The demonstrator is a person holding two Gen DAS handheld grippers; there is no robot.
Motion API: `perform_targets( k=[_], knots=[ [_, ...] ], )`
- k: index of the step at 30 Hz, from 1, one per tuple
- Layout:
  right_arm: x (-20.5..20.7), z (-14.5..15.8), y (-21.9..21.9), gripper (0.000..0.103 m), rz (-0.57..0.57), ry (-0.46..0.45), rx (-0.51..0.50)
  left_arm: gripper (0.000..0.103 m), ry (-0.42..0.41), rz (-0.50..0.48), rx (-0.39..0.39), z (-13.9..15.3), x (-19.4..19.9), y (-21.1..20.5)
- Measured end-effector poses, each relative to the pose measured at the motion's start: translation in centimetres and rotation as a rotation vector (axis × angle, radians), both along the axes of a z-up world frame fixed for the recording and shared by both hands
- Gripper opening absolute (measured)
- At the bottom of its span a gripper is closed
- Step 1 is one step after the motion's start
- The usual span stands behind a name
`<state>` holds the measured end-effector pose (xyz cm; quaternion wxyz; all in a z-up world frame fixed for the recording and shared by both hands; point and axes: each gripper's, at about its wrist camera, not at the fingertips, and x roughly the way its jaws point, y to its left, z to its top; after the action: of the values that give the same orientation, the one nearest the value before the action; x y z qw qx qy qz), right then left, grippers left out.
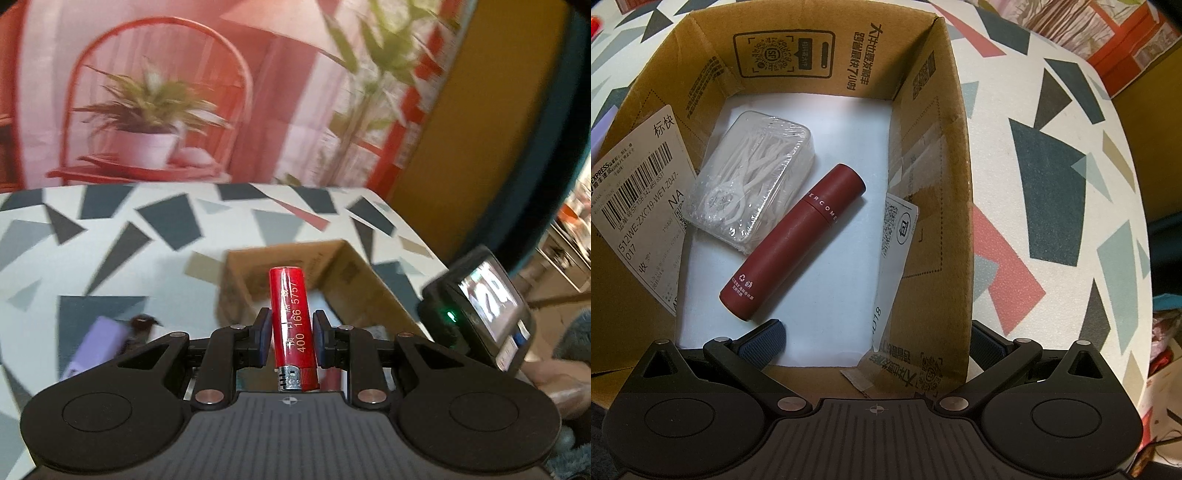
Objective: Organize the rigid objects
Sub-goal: 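Carry the red battery with the left tool over the box, then open the left tool to drop the battery into the box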
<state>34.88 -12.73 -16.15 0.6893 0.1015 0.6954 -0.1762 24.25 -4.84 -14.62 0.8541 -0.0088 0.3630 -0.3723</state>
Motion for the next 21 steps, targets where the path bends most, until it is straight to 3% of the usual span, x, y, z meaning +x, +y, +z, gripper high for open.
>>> perform_targets(
  k=[10,21],
  knots=[
    [0.0,0.2,0.3,0.103,-0.003,-0.002,0.002,0.025,0.074,-0.098,0.027,-2.9,0.7,-2.6],
    [0.0,0.2,0.2,0.103,-0.003,-0.001,0.003,0.025,0.067,-0.106,0.028,-2.8,0.8,-2.4]
  ],
)
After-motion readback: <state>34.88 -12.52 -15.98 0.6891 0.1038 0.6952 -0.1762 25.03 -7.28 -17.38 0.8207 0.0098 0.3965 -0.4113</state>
